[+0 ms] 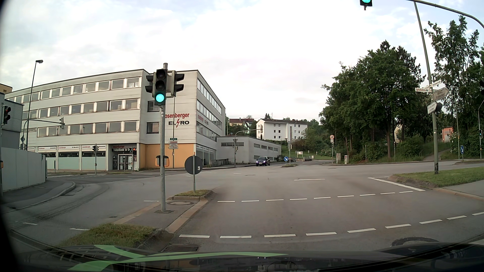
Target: Follow the waypoints while adhering to traffic rules and regulations
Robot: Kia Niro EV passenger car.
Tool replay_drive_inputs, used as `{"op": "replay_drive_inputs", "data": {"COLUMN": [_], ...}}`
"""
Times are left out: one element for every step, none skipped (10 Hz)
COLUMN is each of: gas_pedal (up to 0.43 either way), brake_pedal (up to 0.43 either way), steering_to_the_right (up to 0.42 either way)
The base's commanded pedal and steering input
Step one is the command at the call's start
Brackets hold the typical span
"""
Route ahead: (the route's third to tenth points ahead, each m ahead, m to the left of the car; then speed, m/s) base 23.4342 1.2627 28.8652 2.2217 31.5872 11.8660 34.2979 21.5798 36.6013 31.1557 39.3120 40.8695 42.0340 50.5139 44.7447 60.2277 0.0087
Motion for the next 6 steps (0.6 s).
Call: {"op": "replay_drive_inputs", "data": {"gas_pedal": [0.0, 0.0, 0.067, 0.098, 0.138, 0.138], "brake_pedal": [0.0, 0.0, 0.0, 0.0, 0.0, 0.0], "steering_to_the_right": [-0.009, -0.007, -0.006, -0.006, -0.006, -0.006]}}
